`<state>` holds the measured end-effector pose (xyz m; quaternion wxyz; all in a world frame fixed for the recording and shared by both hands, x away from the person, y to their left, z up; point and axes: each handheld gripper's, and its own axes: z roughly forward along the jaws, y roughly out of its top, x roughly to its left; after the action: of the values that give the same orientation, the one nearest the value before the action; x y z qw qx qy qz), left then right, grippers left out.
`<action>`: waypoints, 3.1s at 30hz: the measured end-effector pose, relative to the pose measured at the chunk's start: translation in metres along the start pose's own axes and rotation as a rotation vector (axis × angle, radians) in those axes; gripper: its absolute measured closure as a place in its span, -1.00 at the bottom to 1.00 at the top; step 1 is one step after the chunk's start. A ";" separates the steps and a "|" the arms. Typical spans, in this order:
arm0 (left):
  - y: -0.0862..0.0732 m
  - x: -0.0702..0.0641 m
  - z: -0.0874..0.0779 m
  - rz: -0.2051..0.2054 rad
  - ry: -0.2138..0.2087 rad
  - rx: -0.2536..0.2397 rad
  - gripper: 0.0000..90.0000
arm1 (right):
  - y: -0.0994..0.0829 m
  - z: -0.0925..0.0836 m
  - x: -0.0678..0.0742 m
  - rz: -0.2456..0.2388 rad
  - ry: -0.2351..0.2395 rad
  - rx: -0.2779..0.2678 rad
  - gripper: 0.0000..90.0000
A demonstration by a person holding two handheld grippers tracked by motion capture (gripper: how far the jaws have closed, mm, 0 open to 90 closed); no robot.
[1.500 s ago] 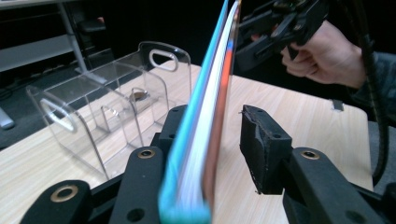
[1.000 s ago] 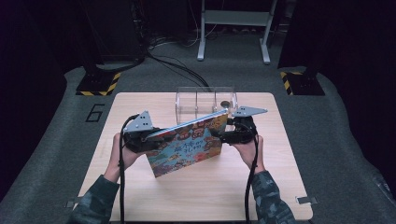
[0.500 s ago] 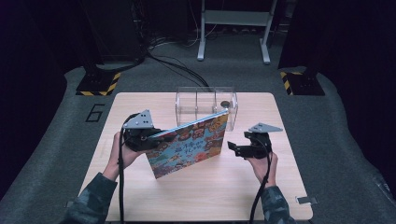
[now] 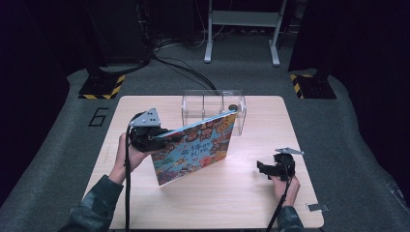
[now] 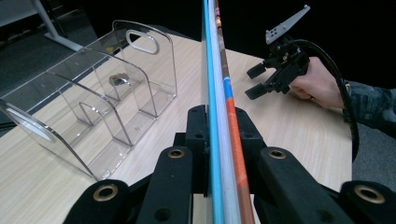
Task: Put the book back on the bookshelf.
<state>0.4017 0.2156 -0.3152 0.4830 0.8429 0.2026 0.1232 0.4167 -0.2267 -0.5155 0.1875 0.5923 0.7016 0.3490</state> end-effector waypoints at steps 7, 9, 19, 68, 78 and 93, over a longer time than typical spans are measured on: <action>0.010 0.003 -0.002 -0.014 0.027 0.028 0.80 | -0.004 0.004 -0.008 -0.004 -0.038 0.010 -0.86; 0.012 0.005 -0.004 -0.012 0.036 0.033 0.80 | -0.005 0.003 -0.009 -0.002 -0.045 0.003 -0.86; 0.022 0.015 -0.021 -0.034 0.061 0.017 0.80 | -0.010 0.003 -0.013 -0.026 -0.072 -0.027 -0.88; 0.022 0.051 -0.035 -0.288 0.358 -0.040 0.80 | -0.009 0.008 -0.008 -0.073 -0.124 -0.011 -0.90; 0.024 0.055 -0.013 -0.300 0.428 -0.076 0.80 | -0.010 0.008 -0.008 -0.073 -0.125 -0.012 -0.90; 0.028 0.062 0.019 -0.320 0.509 -0.110 0.80 | -0.009 0.008 -0.008 -0.069 -0.124 -0.012 -0.90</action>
<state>0.4706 0.2167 -0.3004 0.4750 0.7150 0.4401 0.2635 0.4171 -0.2325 -0.5286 0.2458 0.5872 0.7065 0.3092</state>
